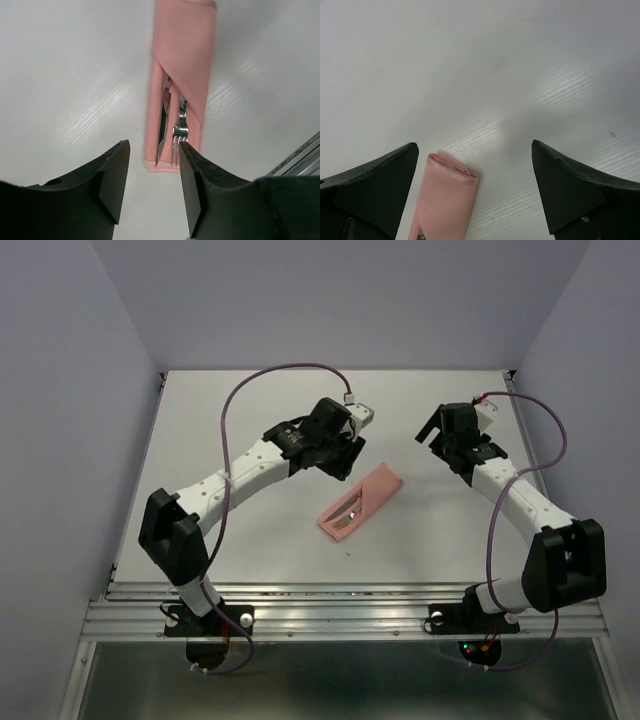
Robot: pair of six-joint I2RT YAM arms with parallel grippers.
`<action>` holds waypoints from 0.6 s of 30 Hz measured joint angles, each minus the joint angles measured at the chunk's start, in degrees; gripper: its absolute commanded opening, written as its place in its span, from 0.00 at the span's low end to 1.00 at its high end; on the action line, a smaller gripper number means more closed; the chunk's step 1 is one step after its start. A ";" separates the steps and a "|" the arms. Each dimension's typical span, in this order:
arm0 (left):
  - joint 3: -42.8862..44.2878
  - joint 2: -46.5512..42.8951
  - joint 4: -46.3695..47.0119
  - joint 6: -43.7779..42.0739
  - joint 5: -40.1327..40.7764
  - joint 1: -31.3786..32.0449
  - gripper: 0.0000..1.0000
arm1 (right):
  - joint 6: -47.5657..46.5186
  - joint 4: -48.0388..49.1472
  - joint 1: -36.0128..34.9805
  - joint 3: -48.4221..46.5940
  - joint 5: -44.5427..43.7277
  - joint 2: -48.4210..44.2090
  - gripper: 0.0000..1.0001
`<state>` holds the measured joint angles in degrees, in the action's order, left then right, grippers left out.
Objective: Fold the napkin into a case and place the utensils inside
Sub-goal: Reset both arms
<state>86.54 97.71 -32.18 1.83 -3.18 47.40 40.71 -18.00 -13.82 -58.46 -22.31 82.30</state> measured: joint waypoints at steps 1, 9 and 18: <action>0.00 -1.57 0.26 0.22 0.07 -1.16 0.55 | -0.13 -0.33 0.00 -0.26 -1.44 -1.66 1.00; 0.00 -9.16 1.51 2.40 3.08 -7.04 0.55 | -2.38 -2.84 0.26 -0.68 -9.33 -11.63 1.00; -1.05 -17.09 4.26 4.28 3.65 -13.22 0.55 | -3.65 -4.13 0.26 -0.68 -14.97 -19.58 1.00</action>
<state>85.49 80.62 -27.92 6.11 0.47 34.17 37.06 -22.13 -13.56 -59.13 -37.28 62.72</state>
